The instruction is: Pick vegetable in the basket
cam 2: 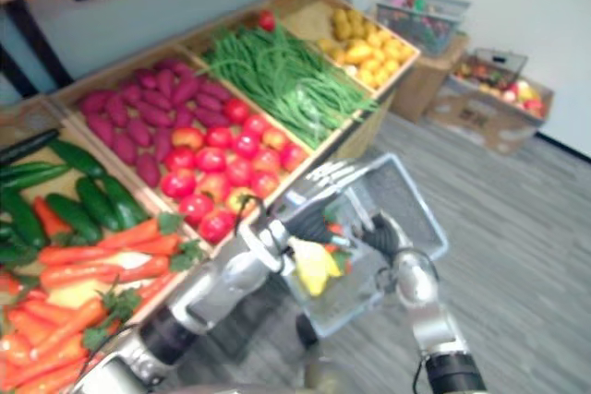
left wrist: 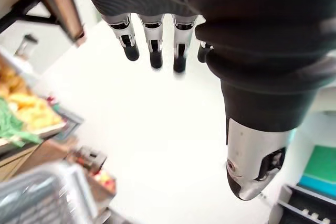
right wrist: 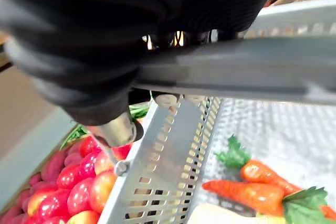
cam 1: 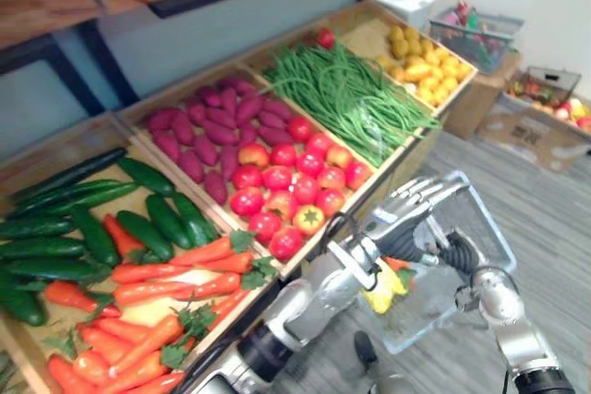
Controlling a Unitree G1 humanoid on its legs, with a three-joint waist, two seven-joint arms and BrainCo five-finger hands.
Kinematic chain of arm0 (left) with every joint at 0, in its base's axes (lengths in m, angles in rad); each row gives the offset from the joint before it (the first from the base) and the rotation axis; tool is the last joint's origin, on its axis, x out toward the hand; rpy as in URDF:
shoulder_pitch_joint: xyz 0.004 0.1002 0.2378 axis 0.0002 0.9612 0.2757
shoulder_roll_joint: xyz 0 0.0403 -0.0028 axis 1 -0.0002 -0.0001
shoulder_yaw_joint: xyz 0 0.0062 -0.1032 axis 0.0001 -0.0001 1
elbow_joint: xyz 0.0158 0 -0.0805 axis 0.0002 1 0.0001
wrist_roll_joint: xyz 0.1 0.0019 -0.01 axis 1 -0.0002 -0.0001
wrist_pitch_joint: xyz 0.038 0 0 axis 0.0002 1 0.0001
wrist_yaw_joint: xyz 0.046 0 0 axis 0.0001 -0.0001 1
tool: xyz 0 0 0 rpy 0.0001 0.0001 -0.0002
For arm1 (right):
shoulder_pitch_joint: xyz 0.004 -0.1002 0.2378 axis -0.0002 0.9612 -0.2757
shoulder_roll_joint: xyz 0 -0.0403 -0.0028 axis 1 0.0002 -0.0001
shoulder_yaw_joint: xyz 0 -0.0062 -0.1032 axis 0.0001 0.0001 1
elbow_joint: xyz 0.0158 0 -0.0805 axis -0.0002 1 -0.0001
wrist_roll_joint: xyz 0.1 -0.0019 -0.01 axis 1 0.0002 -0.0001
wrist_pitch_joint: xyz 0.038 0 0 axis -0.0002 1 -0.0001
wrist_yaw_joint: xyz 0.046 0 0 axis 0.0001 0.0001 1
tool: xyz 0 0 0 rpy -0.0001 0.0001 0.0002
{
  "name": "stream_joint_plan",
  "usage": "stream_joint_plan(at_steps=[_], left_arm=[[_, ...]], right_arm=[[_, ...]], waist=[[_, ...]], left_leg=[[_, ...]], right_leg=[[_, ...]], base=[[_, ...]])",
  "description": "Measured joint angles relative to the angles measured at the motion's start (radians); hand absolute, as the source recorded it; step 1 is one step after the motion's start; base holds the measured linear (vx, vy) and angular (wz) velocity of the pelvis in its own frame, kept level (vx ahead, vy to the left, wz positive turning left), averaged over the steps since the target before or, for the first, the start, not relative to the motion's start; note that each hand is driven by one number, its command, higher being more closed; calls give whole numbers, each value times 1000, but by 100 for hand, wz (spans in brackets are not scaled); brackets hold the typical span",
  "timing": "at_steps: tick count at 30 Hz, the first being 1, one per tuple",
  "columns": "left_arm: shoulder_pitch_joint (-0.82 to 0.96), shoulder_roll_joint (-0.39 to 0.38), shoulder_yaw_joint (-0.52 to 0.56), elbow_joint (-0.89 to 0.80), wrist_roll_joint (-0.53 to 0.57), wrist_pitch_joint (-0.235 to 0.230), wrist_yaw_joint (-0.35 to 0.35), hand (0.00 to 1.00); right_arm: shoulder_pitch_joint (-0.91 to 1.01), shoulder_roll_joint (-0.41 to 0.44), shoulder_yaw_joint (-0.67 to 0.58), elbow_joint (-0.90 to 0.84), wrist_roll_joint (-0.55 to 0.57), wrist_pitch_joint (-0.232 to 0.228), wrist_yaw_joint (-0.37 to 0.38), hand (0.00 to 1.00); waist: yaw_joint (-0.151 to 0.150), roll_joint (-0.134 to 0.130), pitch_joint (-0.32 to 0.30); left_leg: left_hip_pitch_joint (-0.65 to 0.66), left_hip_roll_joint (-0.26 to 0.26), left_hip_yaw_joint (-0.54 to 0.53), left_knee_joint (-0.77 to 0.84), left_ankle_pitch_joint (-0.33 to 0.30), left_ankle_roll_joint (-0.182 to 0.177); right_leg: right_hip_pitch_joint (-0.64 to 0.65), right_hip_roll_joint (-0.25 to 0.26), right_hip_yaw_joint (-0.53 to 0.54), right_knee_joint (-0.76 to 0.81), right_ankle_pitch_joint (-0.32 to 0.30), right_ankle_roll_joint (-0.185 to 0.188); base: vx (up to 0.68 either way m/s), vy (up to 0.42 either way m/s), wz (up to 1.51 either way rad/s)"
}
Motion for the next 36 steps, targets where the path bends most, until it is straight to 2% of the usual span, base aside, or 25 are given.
stream_joint_plan(at_steps=[1,3,6,8,11,16,19,23,24,26,27,30,32,36], left_arm=[[17,20,5,-29,-23,-9,-10,0],[79,108,21,-109,-105,-29,-54,0],[146,188,72,-170,-193,-36,-93,0],[213,242,154,-240,-224,-37,-104,0],[287,273,253,-306,-261,-38,-103,0],[430,273,455,-343,-319,-37,-74,0],[515,242,593,-340,-315,-36,-33,0],[578,123,771,-278,-311,-23,15,0],[583,63,848,-221,-307,-9,31,0],[600,12,917,-165,-297,19,62,0],[626,-21,984,-106,-244,50,106,0],[650,-36,1041,-32,-170,71,158,0],[653,-77,1110,61,-111,87,215,0],[655,-148,1208,205,-111,117,300,0]], right_arm=[[2,7,-9,13,-14,1,0,100],[10,17,-56,75,-37,10,-2,100],[10,23,-128,155,-56,31,-28,100],[10,24,-189,230,-56,37,-48,100],[5,28,-262,364,-77,37,-73,100],[0,31,-354,580,-80,47,-90,100],[-15,31,-421,688,-77,48,-114,100],[-14,30,-506,807,-58,50,-143,100],[-14,30,-531,846,-47,50,-156,100],[-12,31,-549,882,-42,50,-159,100],[-10,35,-573,909,-34,49,-168,100],[-2,49,-576,917,-29,48,-196,100],[10,71,-583,916,-8,42,-202,100],[34,119,-584,905,11,37,-231,100]], waist=[[5,2,-7],[29,7,-31],[34,6,-43],[40,-3,-62],[66,-12,-82],[86,-21,-89],[86,-28,-91],[98,-22,-105],[110,-25,-103],[110,-24,-105],[119,-27,-105],[134,-29,-107],[141,-31,-111],[145,-36,-115]], left_leg=[[-2,-4,-6,-4,2,3],[-24,-22,-59,-13,8,14],[-52,-43,-142,-36,25,31],[-91,-69,-227,-65,49,41],[-126,-97,-325,-110,91,53],[-161,-139,-473,-208,176,57],[-178,-164,-548,-295,245,63],[-189,-176,-632,-377,313,67],[-198,-179,-661,-397,333,69],[-195,-182,-690,-414,347,69],[-196,-185,-712,-427,360,72],[-193,-188,-726,-442,368,76],[-208,-191,-745,-448,377,85],[-206,-193,-770,-464,393,86]], right_leg=[[1,-5,-15,2,-1,-1],[12,-33,-74,10,-13,-19],[40,-62,-162,10,-25,-33],[55,-95,-243,13,-39,-40],[74,-124,-331,14,-54,-43],[119,-149,-475,14,-93,-58],[125,-158,-552,13,-108,-57],[139,-155,-639,12,-115,-55],[144,-154,-669,13,-118,-54],[155,-154,-695,13,-123,-53],[164,-155,-713,13,-127,-51],[169,-157,-726,14,-132,-51],[172,-160,-752,15,-138,-54],[187,-160,-783,14,-138,-53]], base=[[-50,-3,43],[-56,-5,59],[-68,-18,89],[-60,-30,104],[-22,-32,93],[13,-40,94],[14,-46,76],[20,-30,66],[12,-15,53],[30,-14,55],[24,-7,48],[-12,-1,23],[-27,-1,29],[-13,-5,23]])
